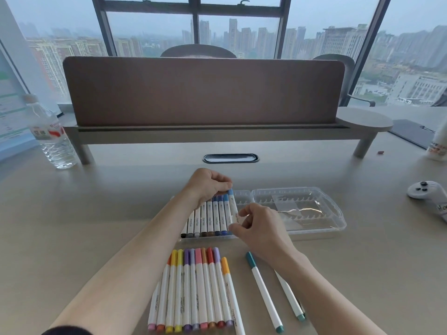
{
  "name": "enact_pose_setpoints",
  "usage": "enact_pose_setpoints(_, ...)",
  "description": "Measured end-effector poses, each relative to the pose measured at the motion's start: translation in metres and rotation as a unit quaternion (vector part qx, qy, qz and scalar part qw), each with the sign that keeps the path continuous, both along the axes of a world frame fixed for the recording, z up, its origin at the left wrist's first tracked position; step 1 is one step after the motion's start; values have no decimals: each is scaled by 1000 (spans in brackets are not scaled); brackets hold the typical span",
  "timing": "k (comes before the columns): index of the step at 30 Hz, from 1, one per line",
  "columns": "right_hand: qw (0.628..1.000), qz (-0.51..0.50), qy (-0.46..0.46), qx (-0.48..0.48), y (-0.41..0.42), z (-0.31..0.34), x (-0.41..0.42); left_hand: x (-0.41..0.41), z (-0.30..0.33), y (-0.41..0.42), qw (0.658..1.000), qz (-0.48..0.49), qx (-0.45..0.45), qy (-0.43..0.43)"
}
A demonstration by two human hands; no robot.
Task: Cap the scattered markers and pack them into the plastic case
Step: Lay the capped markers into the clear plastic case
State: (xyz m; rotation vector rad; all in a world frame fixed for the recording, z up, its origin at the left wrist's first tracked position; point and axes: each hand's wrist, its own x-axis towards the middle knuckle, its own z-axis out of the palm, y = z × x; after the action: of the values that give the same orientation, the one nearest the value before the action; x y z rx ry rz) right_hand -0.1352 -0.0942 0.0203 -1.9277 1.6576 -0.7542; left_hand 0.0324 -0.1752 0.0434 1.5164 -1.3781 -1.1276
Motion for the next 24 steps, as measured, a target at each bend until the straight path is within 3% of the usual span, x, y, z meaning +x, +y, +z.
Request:
enact_pose_setpoints(3,1000,-1,22,-9,-10,2,4,0,-4,-14,999,-5,-6,-33)
enact_pose_setpoints(9,997,21,81,-1,-24,-3,11,-3,-15,-32,977,-12,-32,-209)
enact_pose_setpoints(17,990,55,125,23,-34,-7,2,4,-22,-43,972,-41,44,-227)
enact_pose_setpoints(24,993,56,99,29,-38,-10,-1,-2,-20,-41,961,-38,40,-271)
